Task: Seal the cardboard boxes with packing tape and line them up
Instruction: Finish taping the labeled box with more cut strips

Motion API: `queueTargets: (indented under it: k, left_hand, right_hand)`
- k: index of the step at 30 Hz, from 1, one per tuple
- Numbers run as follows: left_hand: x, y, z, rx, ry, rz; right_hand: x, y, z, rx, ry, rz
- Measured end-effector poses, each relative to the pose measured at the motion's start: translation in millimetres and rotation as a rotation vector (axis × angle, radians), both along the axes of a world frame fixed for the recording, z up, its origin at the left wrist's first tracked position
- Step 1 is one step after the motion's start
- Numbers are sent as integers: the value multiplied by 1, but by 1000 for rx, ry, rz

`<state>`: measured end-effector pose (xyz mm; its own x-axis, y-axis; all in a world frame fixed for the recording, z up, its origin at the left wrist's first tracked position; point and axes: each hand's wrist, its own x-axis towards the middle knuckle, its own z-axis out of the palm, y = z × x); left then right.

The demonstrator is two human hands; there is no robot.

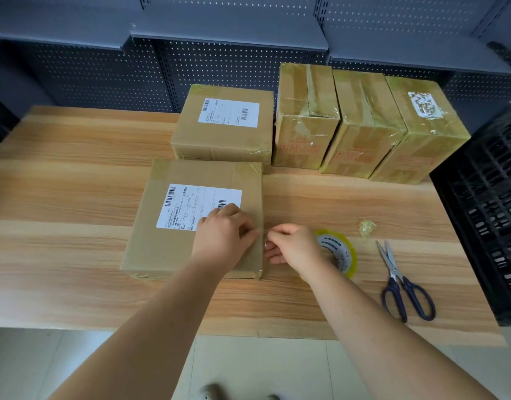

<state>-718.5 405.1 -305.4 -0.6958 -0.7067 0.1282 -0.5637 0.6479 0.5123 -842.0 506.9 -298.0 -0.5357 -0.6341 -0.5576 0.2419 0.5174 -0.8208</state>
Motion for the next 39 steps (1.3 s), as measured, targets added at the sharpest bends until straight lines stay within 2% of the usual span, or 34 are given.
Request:
queueTargets:
  k: [8,11,13,17,20,22,26,28,33,37,39]
  left_hand:
    - [-5,4,-7,-26,24,95]
    - [-2,6,-12,-76,97,68]
    - [5,8,-15,-143,124,-5]
    - [17,12,-22,-353,107,-141]
    - [18,14,-27,-408,86,-152]
    - [19,16,-29,-411,52,-154]
    - [21,18,-24,-395,-48,-172]
    - [20,18,-22,-390,-114,-165]
    - [17,21,-14,-365,-228,-140]
    - [17,17,-9,-297,-252,-151]
    - [17,18,-6,-221,-218,-137]
  right_hand:
    - [-12,1,7,30,-64,-1]
    - [-10,11,7,8,153,-64]
    - [-2,24,8,-4,286,-28]
    - [17,31,-5,-53,362,113]
    - [26,22,-15,-81,460,171]
    - [31,21,-18,-91,424,155]
    - [36,29,-19,-22,73,73]
    - [41,37,-22,4,-30,22]
    - [45,39,-17,-146,27,-79]
    - [43,46,-20,4,109,123]
    - [37,60,-19,-78,97,16]
